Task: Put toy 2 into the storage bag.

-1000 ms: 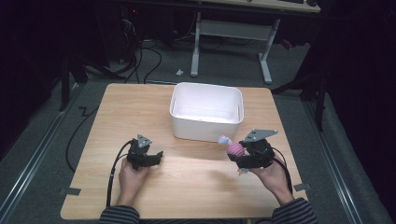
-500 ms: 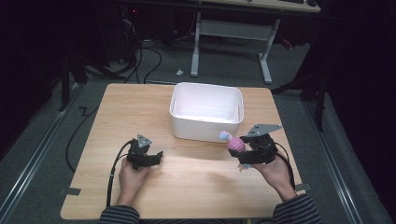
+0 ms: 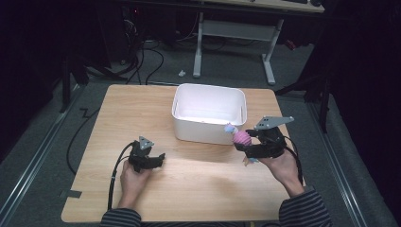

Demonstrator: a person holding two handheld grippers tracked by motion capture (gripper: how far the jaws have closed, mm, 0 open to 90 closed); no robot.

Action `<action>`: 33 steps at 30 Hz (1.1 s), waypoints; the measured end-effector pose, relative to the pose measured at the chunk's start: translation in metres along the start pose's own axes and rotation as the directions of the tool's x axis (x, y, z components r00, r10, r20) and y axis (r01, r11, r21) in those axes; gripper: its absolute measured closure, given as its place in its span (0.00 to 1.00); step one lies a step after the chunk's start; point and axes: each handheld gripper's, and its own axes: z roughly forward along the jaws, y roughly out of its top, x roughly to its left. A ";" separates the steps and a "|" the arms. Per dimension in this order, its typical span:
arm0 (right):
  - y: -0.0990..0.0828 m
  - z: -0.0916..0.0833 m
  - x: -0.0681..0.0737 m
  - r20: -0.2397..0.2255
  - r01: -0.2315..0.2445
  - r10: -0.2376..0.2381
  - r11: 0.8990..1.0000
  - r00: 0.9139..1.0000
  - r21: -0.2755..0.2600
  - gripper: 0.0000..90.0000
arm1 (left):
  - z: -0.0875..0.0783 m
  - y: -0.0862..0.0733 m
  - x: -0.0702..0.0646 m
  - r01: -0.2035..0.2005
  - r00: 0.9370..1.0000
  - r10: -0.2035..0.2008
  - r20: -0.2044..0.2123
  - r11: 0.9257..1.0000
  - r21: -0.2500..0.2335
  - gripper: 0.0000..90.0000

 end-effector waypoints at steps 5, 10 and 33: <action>0.010 -0.003 -0.005 0.004 0.003 -0.003 1.000 1.000 -0.007 0.38 | 0.000 0.000 0.000 0.000 1.000 0.000 0.000 1.000 0.000 0.28; 0.019 -0.003 -0.011 0.008 0.004 -0.003 1.000 1.000 -0.007 0.38 | 0.000 0.000 0.000 0.000 1.000 0.000 0.000 1.000 0.000 0.28; 0.088 0.048 -0.041 0.092 0.042 -0.044 0.999 0.995 0.027 0.38 | 0.000 0.000 0.000 0.000 1.000 0.000 0.004 1.000 -0.001 0.27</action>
